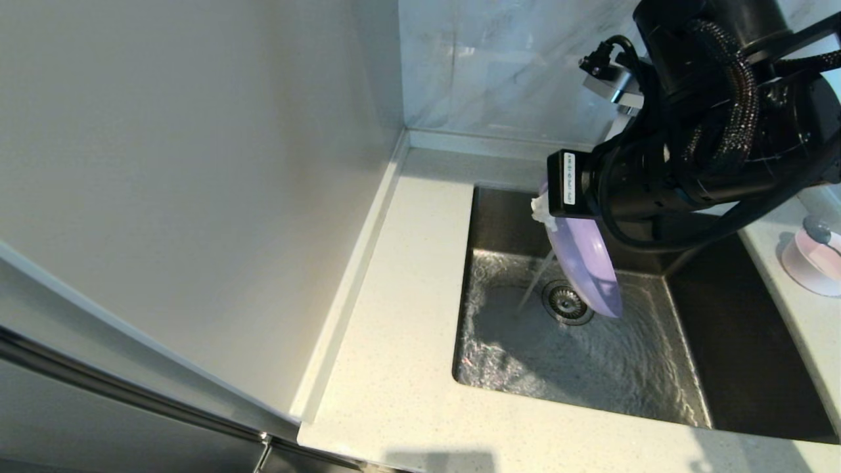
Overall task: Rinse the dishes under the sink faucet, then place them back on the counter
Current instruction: Rinse the plate
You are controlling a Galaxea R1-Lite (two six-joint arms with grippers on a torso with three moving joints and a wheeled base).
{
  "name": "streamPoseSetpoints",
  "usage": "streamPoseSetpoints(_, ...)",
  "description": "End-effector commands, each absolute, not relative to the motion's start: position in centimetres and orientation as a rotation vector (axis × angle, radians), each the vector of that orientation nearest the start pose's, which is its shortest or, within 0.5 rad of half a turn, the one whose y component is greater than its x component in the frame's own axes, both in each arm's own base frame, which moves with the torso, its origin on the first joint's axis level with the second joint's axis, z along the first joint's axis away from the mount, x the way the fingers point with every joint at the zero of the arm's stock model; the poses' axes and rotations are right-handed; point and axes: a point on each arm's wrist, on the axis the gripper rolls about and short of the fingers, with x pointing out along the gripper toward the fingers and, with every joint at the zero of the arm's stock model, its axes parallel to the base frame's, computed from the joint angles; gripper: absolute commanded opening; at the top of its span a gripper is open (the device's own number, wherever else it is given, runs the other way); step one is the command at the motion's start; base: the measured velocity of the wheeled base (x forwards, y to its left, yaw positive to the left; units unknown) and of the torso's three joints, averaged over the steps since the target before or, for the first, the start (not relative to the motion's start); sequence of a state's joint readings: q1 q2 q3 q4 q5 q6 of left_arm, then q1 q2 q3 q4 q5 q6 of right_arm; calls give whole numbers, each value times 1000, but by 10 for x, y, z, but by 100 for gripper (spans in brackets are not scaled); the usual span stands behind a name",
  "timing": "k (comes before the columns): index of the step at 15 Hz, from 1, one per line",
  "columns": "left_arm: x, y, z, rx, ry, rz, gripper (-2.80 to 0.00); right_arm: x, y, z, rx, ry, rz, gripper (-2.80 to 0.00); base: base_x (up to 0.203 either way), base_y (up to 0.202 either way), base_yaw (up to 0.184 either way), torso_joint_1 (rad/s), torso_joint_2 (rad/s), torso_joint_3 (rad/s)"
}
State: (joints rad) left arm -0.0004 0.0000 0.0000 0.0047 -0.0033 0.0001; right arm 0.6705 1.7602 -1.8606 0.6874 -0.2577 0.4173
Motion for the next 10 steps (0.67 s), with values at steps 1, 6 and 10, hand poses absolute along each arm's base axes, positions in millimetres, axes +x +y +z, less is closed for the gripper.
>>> streamPoseSetpoints(1, -23, 0, 75, 0, 5, -3, -280, 249, 189, 327, 130, 608, 271, -280, 0, 0, 0, 0, 0, 0)
streamPoseSetpoints(6, -23, 0, 75, 0, 5, -4, -280, 255, 186, 324, 122, 612, 248, -280, 0, 0, 0, 0, 0, 0)
streamPoseSetpoints(10, -23, 0, 75, 0, 5, -3, -280, 254, 185, 322, 105, 618, 249, -280, 0, 0, 0, 0, 0, 0)
